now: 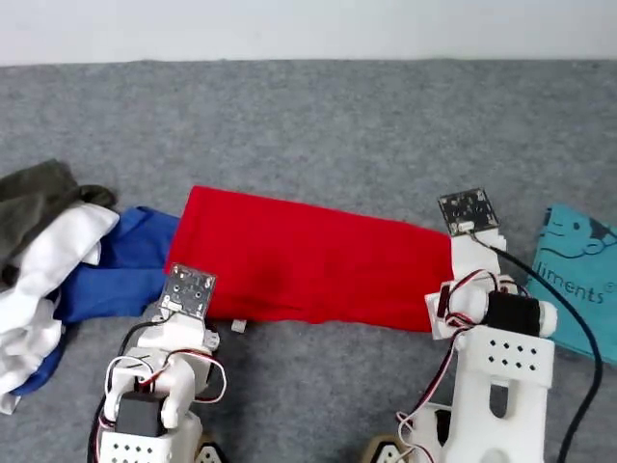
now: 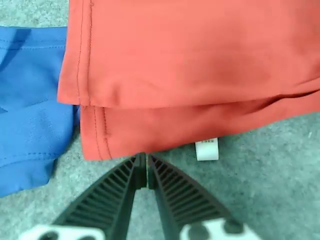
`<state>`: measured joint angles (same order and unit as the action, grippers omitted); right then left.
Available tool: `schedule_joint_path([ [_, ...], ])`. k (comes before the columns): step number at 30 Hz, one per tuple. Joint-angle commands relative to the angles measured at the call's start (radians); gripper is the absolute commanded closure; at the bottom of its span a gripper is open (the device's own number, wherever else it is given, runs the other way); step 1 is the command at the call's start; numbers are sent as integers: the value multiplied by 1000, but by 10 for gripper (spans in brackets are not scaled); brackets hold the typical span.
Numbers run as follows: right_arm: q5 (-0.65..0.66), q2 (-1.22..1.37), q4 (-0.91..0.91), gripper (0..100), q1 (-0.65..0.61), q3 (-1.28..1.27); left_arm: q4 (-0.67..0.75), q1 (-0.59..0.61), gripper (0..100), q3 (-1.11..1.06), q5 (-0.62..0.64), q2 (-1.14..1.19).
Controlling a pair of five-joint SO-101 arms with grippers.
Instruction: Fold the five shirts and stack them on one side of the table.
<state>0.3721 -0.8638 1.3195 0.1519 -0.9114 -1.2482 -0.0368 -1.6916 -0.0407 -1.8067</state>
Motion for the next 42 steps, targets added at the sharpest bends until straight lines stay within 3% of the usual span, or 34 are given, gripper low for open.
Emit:
schedule_joint_path([
  [1,-11,-12,-12,920,-1,5,-6,-8,985,8,6,-12],
  [42,-8,-18,-13,920,12,-8,-6,-8,985,8,6,-12],
])
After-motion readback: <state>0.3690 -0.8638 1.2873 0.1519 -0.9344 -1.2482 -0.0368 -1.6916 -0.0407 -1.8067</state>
